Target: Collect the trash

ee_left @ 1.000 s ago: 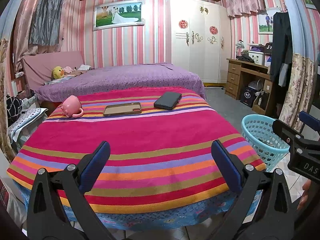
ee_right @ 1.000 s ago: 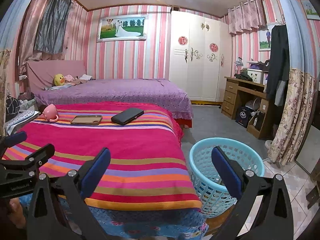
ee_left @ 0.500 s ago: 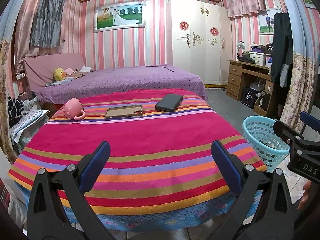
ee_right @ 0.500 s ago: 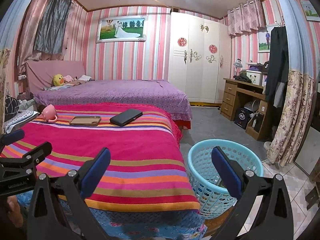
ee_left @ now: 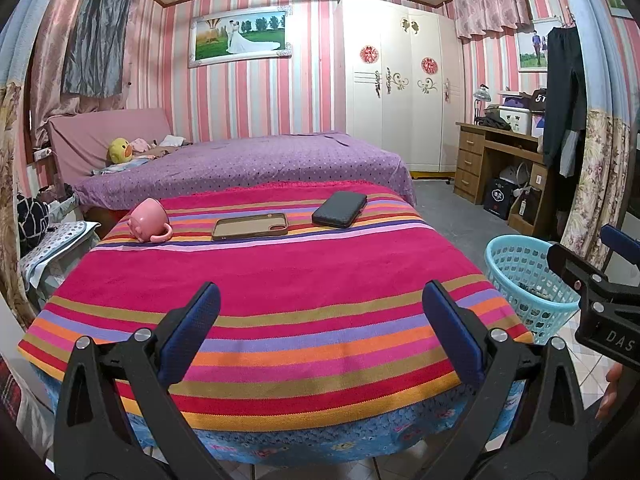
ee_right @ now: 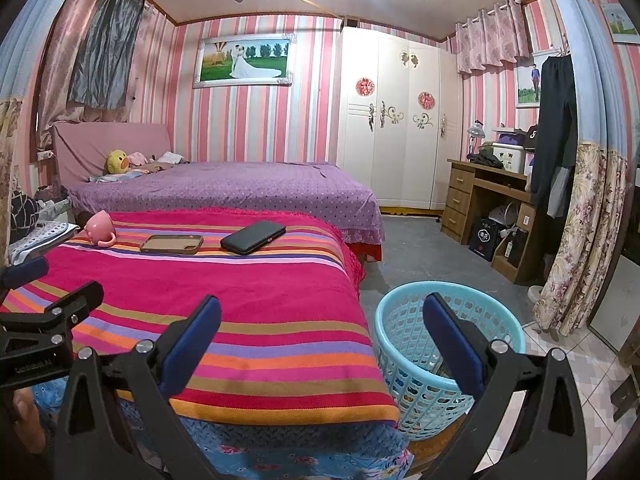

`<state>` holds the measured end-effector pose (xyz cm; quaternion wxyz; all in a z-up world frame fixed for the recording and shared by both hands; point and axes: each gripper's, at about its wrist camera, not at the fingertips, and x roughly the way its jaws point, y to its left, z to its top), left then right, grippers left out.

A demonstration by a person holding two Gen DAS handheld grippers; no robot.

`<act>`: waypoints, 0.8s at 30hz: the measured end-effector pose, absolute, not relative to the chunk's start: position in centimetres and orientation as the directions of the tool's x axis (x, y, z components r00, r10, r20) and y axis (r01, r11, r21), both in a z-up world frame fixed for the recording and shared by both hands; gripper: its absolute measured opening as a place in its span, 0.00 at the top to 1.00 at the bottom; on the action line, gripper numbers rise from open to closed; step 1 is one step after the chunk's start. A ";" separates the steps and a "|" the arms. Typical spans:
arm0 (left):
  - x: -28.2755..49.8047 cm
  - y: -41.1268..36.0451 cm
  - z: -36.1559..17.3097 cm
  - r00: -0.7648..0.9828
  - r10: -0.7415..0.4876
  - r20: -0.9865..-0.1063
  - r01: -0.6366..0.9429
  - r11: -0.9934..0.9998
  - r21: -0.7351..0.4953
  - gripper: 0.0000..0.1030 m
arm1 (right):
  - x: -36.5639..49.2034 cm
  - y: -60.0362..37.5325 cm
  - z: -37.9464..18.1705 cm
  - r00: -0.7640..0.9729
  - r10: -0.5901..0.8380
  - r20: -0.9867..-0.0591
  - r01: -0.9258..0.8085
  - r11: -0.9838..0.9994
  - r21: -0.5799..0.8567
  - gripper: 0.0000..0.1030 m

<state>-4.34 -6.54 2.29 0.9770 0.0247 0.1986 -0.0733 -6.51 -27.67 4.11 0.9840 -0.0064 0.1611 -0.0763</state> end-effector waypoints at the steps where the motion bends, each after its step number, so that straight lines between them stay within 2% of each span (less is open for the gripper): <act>1: -4.3 -6.6 2.2 0.910 -0.134 -0.393 0.153 0.988 0.018 0.05 | -6.5 -27.7 4.1 0.937 -0.153 -0.316 0.148 0.988 -0.038 0.04; 24: -4.5 -6.2 3.4 0.920 -0.121 -0.372 0.138 0.990 0.021 0.05 | -6.6 -27.3 4.0 0.937 -0.150 -0.314 0.146 0.989 -0.037 0.04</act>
